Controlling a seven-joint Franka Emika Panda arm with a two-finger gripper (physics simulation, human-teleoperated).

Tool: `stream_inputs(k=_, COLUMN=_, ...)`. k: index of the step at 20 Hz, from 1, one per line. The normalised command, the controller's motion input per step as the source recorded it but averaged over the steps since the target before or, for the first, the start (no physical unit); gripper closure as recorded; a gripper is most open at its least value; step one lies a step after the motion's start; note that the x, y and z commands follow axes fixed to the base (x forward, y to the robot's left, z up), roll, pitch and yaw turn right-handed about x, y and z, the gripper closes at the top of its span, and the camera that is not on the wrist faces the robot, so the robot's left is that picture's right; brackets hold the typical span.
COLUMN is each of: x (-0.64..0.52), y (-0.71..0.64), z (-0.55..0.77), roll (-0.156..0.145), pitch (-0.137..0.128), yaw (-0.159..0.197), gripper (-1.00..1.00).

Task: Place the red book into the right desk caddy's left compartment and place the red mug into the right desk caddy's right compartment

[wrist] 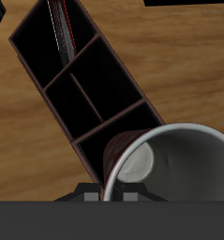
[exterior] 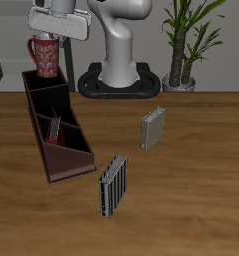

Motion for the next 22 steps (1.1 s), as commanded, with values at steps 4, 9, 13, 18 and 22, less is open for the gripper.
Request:
stream_inputs(k=4, x=0.01, y=-0.01, z=-0.11, roll=-0.015, pitch=-0.014, yaw=-0.011, gripper=1.0)
stream_inputs(k=9, x=-0.01, y=0.01, z=-0.12, roll=0.0, pitch=-0.009, yaw=-0.033, gripper=1.0)
stream_inputs(k=13, x=-0.02, y=-0.03, z=-0.16, roll=-0.025, pitch=0.0, yaw=-0.027, gripper=1.0)
stream_inputs(k=18, x=-0.01, y=-0.02, z=-0.09, roll=-0.008, pitch=0.002, yaw=-0.014, gripper=1.0)
stream_inputs(k=22, x=-0.09, y=-0.01, z=-0.09, roll=0.009, pitch=-0.011, yaw=-0.021, gripper=1.0)
